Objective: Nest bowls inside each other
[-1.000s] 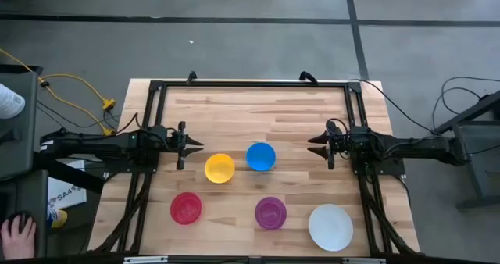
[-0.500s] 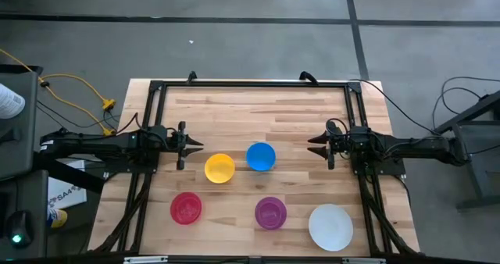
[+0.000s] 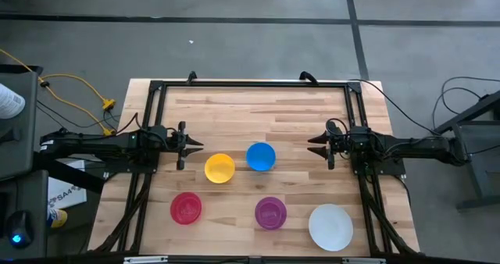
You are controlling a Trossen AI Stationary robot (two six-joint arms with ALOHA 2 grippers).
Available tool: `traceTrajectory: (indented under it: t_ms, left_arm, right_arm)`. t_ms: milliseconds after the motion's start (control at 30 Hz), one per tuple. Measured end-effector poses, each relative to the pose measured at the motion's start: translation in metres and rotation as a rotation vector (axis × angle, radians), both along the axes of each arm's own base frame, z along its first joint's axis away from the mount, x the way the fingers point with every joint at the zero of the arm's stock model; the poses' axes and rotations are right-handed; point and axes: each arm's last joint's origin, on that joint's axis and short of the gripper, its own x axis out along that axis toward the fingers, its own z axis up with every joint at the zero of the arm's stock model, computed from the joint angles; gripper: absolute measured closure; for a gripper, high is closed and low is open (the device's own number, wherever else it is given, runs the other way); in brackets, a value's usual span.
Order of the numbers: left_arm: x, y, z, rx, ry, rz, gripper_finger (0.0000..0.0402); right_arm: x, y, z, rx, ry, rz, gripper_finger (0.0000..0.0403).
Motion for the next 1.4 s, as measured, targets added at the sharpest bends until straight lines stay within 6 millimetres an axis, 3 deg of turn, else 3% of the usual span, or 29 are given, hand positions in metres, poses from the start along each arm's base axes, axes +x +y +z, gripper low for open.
traceTrajectory:
  t_ms: [733, 1100, 1400]
  left_arm:
    - [0.000, 0.000, 0.000, -0.001, 0.000, 0.000, 0.0333]
    - [0.000, 0.000, 0.002, -0.096, -0.020, 0.034, 0.0333]
    - [0.010, 0.001, 0.039, -0.141, -0.008, 0.049, 0.0333]
  right_arm:
    - [0.000, 0.000, 0.000, 0.000, 0.000, 0.000, 0.0247]
    - [0.000, 0.000, 0.000, 0.000, 0.000, 0.000, 0.0247]
    - [0.000, 0.000, 0.000, 0.000, 0.000, 0.000, 0.0247]
